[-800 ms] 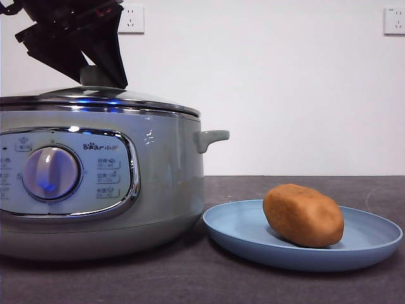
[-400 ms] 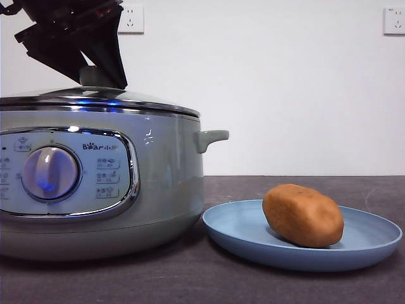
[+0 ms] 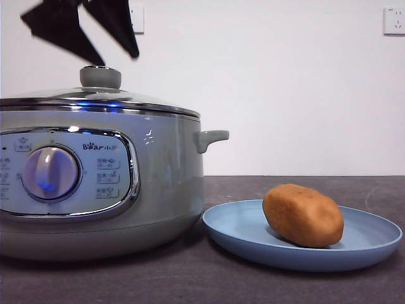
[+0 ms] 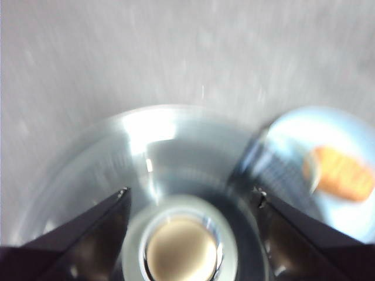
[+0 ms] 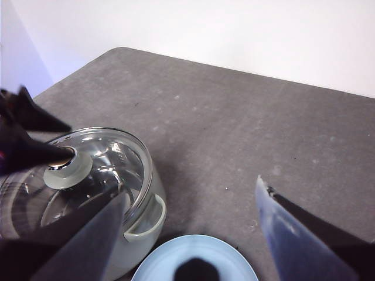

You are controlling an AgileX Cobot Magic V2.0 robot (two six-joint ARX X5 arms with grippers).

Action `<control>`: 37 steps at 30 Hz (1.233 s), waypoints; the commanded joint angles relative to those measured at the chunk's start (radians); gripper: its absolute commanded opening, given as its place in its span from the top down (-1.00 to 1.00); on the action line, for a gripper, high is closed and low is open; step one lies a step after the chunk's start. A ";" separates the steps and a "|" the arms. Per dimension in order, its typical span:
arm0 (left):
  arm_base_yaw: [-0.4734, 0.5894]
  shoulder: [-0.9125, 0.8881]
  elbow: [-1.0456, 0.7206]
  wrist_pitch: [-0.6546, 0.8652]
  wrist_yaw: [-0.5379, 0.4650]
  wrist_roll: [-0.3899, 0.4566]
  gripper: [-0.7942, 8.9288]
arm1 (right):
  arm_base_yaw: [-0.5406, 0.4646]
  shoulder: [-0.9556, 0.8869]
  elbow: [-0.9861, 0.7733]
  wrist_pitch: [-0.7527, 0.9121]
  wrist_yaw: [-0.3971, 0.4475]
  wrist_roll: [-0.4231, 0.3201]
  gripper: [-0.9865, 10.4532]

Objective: Take the potato out from the steamer,put the potato on the plate,close the lid

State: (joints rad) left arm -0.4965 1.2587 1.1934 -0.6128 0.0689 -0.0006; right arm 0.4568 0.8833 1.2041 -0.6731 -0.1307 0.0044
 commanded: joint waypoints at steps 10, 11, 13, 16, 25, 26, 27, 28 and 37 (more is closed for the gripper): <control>0.001 -0.247 0.143 0.002 -0.012 -0.004 0.13 | 0.003 0.000 0.002 0.011 -0.002 0.006 0.17; 0.001 -0.275 0.143 0.003 -0.012 -0.005 0.13 | 0.003 -0.001 0.002 0.012 -0.002 0.006 0.18; 0.001 -0.332 0.143 0.002 -0.012 -0.005 0.13 | 0.003 -0.001 0.002 0.013 -0.002 0.006 0.29; 0.001 -0.400 0.143 -0.009 -0.011 -0.002 0.34 | 0.002 -0.001 0.002 0.013 -0.002 0.002 0.68; 0.001 -0.453 0.143 -0.080 -0.014 0.025 0.85 | 0.002 -0.001 0.002 0.014 0.001 -0.002 0.85; 0.001 -0.452 0.143 -0.089 -0.014 0.028 0.85 | 0.002 -0.001 0.002 0.014 0.001 -0.002 0.84; 0.001 -0.452 0.143 -0.095 -0.013 0.028 0.85 | 0.002 -0.001 0.002 0.013 0.002 -0.002 0.83; 0.001 -0.452 0.143 -0.100 -0.013 0.028 0.85 | 0.002 -0.001 0.002 0.013 0.003 -0.002 0.83; 0.001 -0.447 0.143 -0.157 -0.015 0.027 0.85 | 0.002 0.000 0.002 0.011 0.006 -0.001 0.83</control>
State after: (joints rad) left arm -0.4965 0.8158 1.3407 -0.7704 0.0578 0.0166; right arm 0.4572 0.8833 1.2041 -0.6655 -0.1272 0.0032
